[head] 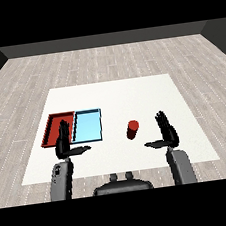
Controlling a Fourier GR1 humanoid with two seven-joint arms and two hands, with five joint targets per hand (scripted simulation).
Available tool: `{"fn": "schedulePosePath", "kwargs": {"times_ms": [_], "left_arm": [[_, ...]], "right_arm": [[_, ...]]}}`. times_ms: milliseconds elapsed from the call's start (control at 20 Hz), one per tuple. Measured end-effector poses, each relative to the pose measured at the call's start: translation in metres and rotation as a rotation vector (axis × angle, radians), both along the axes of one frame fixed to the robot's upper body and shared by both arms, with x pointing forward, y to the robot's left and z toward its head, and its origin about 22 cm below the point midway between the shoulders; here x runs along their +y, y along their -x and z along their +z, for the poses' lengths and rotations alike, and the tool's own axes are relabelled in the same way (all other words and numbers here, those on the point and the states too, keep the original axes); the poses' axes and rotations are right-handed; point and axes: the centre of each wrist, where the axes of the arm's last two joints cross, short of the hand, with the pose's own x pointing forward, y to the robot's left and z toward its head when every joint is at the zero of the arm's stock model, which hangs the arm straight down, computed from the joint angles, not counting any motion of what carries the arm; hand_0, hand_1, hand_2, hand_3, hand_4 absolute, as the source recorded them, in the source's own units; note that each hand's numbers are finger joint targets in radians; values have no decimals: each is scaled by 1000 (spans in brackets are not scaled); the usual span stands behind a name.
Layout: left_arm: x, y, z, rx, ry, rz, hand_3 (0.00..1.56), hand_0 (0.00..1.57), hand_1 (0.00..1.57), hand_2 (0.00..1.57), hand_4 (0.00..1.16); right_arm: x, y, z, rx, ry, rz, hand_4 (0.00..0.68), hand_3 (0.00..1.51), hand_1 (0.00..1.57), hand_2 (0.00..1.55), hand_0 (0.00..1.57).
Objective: Pick the red can and put it in the red box
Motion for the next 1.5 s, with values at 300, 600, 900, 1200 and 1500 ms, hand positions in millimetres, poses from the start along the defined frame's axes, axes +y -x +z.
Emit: {"fn": "schedulePosePath", "kwargs": {"times_ms": [300,600,900,1200,1500], "left_arm": [[-1,1,-3,-1,1,-8,0,0,0,0,0],[-1,1,1,3,14,0,0,0,0,0,0],[-4,-2,3,-6,26,-8,0,0,0,0,0],[-3,6,-2,-3,40,-11,0,0,0,0,0],[3,6,3,-2,41,-11,0,0,0,0,0]], "right_arm": [[10,-10,-8,19,-10,6,0,0,0,0,0],[22,-30,-19,38,-47,19,0,0,0,0,0],[34,-39,-30,67,-78,24,0,0,0,0,0],[48,-42,-39,84,-108,33,0,0,0,0,0],[60,-45,-55,99,-142,40,0,0,0,0,0]]}}
